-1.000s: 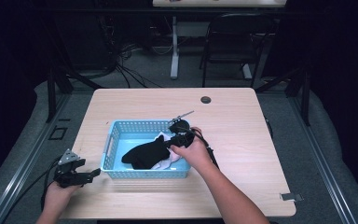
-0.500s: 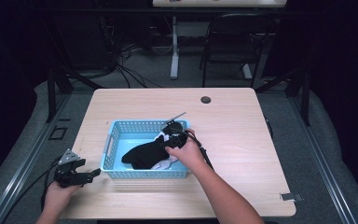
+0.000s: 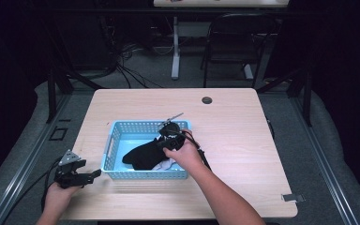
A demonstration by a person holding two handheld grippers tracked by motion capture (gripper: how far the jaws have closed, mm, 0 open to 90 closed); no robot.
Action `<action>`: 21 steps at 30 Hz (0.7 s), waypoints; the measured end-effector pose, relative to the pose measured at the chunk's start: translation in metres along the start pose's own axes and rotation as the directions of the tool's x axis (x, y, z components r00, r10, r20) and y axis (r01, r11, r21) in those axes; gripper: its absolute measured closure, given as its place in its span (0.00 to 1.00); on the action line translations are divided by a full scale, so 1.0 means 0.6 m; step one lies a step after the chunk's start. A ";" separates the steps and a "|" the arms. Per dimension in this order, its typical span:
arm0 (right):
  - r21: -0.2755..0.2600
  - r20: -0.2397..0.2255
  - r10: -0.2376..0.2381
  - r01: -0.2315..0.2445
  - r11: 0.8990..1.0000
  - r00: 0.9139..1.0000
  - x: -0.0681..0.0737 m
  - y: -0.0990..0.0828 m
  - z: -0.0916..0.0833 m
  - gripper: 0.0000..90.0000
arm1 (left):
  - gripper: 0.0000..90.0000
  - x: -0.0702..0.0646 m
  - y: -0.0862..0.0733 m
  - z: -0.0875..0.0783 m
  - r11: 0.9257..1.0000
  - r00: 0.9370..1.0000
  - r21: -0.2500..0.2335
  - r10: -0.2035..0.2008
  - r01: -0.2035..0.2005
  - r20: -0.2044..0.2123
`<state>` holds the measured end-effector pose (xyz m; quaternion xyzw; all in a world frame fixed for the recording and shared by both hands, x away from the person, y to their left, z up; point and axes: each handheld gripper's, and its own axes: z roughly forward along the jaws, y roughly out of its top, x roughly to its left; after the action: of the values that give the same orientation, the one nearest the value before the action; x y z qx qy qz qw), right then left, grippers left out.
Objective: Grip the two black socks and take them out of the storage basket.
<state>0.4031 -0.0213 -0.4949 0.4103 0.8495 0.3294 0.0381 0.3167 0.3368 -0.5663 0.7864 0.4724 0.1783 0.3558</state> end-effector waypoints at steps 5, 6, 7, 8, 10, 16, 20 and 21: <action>-0.040 -0.023 -0.031 0.030 0.999 0.999 0.017 0.017 -0.026 0.97 | 0.21 0.000 0.000 0.000 1.000 1.000 -0.001 -0.001 0.001 0.000; -0.046 -0.026 -0.037 0.035 0.998 0.999 0.021 0.021 -0.031 0.97 | 0.21 0.000 0.000 0.000 1.000 1.000 0.000 -0.001 0.001 0.000; -0.044 -0.032 -0.045 0.044 0.998 0.998 0.025 0.025 -0.037 0.97 | 0.21 0.000 0.000 0.000 1.000 1.000 0.001 0.000 0.000 0.000; -0.045 -0.037 -0.052 0.050 0.998 0.998 0.029 0.030 -0.043 0.97 | 0.21 0.000 0.000 0.000 1.000 1.000 0.000 -0.001 0.001 0.000; -0.047 -0.048 -0.064 0.061 0.997 0.997 0.036 0.038 -0.052 0.97 | 0.21 0.000 0.000 0.000 1.000 1.000 -0.001 0.000 0.000 0.000; -0.064 -0.050 -0.106 0.103 0.993 0.993 0.057 0.056 -0.081 0.97 | 0.21 0.001 0.000 -0.001 1.000 1.000 -0.002 -0.001 0.001 0.000; -0.084 -0.049 -0.129 0.125 0.989 0.990 0.068 0.066 -0.101 0.97 | 0.21 0.001 0.000 -0.001 1.000 1.000 -0.002 0.000 0.000 0.000; -0.093 -0.045 -0.135 0.131 0.987 0.990 0.070 0.069 -0.107 0.97 | 0.21 0.001 0.000 -0.001 1.000 1.000 -0.002 0.000 0.000 0.000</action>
<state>0.3814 -0.0062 -0.4120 0.3420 0.8600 0.3744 0.0565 0.3167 0.3373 -0.5660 0.7861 0.4721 0.1789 0.3565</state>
